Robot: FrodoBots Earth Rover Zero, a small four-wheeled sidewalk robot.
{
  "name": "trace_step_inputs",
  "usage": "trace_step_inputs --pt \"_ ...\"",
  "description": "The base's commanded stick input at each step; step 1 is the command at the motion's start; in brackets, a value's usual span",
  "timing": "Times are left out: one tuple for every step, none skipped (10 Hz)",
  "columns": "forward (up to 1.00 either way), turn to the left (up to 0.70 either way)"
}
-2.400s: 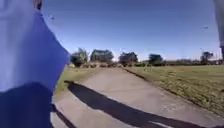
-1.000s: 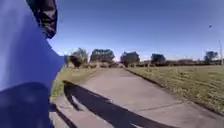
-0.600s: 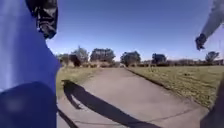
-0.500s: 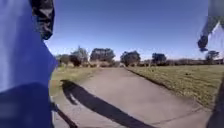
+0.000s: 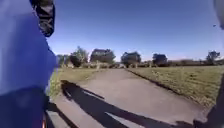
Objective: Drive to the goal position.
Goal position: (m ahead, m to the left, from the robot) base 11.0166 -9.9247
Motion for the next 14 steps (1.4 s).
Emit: trace_step_inputs --pt "0.7 0.0" --pt "0.7 0.0" --pt "0.7 0.0" --pt "0.7 0.0" --pt "0.7 0.0" --pt "0.7 0.0" --pt "0.7 0.0" --pt "0.7 0.0" --pt "0.7 0.0" --pt "0.7 0.0" --pt "0.7 0.0" --pt "0.7 0.0" --pt "0.7 0.0" --pt "0.7 0.0"
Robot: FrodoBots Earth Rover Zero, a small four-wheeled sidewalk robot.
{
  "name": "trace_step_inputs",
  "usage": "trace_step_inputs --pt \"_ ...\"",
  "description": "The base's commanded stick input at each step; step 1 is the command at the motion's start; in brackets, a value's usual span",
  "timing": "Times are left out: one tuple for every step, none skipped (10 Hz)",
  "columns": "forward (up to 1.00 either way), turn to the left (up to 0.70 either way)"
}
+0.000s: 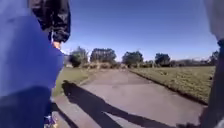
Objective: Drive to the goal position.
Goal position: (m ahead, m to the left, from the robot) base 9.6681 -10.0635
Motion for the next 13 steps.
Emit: trace_step_inputs --pt "0.7 0.0" --pt "0.7 0.0" --pt "0.7 0.0" --pt "0.7 0.0" --pt "0.7 0.0" --pt "0.7 0.0" --pt "0.7 0.0" --pt "0.7 0.0" --pt "0.7 0.0" --pt "0.7 0.0" --pt "0.7 0.0" --pt "0.7 0.0" --pt "0.7 0.0"
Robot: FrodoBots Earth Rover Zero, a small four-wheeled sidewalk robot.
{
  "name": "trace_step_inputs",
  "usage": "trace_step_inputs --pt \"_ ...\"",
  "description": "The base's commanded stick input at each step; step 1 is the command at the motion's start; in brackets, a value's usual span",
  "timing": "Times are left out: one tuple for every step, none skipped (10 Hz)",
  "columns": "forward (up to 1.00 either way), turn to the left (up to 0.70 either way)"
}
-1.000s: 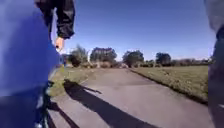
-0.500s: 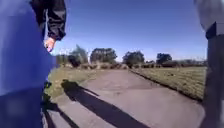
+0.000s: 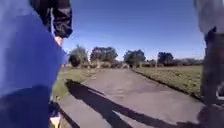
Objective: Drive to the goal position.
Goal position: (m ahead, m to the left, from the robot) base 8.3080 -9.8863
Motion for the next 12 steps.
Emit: trace_step_inputs --pt "0.7 0.0" --pt "0.7 0.0" --pt "0.7 0.0" --pt "0.7 0.0" --pt "0.7 0.0" --pt "0.7 0.0" --pt "0.7 0.0" --pt "0.7 0.0" --pt "0.7 0.0" --pt "0.7 0.0" --pt "0.7 0.0" --pt "0.7 0.0"
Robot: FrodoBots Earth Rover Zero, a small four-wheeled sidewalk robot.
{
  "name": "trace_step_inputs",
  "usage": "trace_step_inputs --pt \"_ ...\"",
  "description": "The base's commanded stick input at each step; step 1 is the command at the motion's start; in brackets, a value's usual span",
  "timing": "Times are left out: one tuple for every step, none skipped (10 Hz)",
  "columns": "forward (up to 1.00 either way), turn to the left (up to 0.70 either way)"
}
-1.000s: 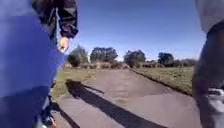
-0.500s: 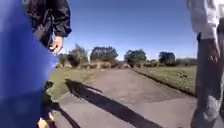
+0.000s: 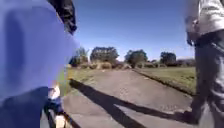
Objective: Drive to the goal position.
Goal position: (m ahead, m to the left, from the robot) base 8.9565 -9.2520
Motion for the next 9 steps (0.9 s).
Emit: trace_step_inputs --pt "0.7 0.0" --pt "0.7 0.0" --pt "0.7 0.0" --pt "0.7 0.0" --pt "0.7 0.0" --pt "0.7 0.0" --pt "0.7 0.0" --pt "0.7 0.0" --pt "0.7 0.0"
